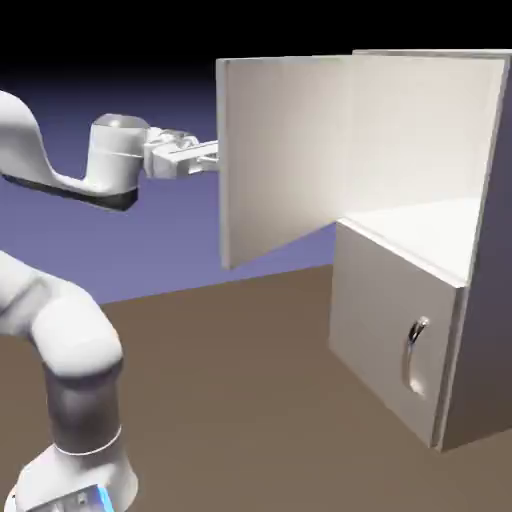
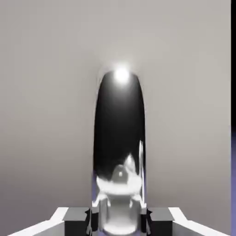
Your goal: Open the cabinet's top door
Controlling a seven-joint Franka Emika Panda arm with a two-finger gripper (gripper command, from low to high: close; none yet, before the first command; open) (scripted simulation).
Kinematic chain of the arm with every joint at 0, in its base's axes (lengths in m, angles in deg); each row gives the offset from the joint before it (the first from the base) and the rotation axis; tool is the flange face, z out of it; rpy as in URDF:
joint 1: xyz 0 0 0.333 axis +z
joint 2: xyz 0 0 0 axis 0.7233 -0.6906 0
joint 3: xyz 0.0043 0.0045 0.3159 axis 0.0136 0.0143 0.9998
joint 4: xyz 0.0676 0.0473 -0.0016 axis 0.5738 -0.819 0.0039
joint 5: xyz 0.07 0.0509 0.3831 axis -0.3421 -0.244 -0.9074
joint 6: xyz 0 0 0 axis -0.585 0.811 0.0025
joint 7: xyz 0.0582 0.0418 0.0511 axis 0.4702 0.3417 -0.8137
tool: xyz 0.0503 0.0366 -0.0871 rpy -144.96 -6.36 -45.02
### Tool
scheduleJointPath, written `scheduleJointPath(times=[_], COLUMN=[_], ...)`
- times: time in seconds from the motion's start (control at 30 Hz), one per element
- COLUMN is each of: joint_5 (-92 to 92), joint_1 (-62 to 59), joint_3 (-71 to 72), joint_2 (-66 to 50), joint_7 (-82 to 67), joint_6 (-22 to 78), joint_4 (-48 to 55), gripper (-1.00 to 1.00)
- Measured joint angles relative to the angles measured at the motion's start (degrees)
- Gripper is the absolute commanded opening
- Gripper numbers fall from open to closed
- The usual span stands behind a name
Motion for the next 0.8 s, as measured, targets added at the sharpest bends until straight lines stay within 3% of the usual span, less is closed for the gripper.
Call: scheduleJointPath(times=[0.4,0.8], joint_5=[-5.8,-11.1], joint_1=[-20.0,-44.8], joint_3=[24.9,46.3], joint_2=[-14.6,-11.3], joint_7=[4.8,2.6], joint_6=[22.4,29.1], joint_4=[20.0,33.1], gripper=[-1.00,-1.00])
